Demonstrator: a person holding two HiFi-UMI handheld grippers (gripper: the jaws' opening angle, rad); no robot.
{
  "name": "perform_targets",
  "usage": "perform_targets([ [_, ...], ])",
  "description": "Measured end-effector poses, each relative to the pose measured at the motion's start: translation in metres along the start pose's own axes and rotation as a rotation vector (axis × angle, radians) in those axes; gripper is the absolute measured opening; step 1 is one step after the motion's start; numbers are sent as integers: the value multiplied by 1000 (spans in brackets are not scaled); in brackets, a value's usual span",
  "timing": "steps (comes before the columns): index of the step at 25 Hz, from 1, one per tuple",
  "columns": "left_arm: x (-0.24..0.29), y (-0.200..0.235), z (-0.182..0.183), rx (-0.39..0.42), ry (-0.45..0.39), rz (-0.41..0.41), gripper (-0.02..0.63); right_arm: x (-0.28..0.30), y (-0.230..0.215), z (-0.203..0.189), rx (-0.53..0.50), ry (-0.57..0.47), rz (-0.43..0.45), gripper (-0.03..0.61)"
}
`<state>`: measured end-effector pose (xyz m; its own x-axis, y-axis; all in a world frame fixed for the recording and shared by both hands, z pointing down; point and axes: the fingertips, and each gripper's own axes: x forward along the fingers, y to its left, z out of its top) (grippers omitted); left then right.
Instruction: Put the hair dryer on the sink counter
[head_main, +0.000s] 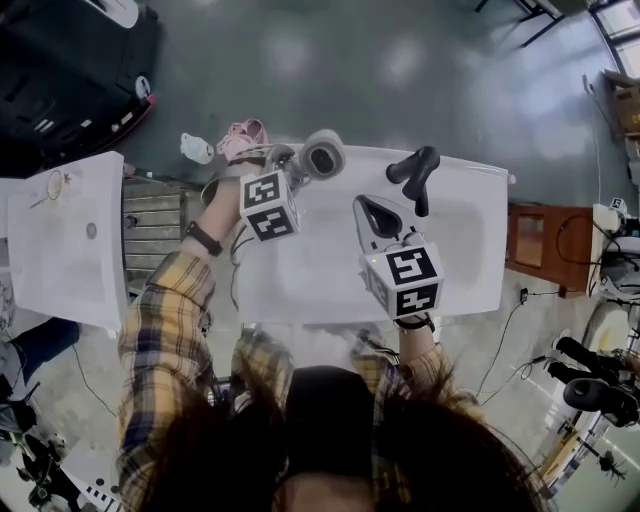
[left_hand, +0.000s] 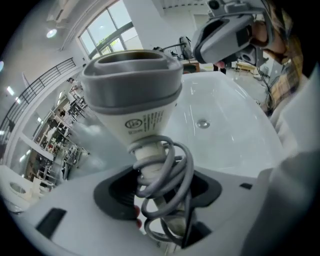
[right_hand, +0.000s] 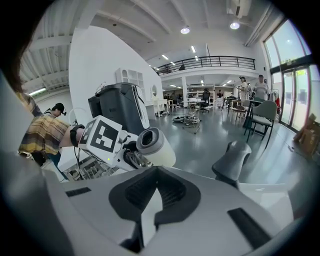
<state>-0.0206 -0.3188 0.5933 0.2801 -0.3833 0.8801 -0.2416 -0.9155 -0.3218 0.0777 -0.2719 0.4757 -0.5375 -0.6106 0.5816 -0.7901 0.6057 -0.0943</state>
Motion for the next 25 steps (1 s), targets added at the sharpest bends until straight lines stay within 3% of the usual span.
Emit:
perform_targets([
  [17, 34, 8, -10, 241, 107, 146, 256, 10, -2, -24, 46, 60, -17, 15],
  [25, 37, 3, -9, 235, 115, 195, 256, 7, -6, -26, 63, 57, -21, 15],
])
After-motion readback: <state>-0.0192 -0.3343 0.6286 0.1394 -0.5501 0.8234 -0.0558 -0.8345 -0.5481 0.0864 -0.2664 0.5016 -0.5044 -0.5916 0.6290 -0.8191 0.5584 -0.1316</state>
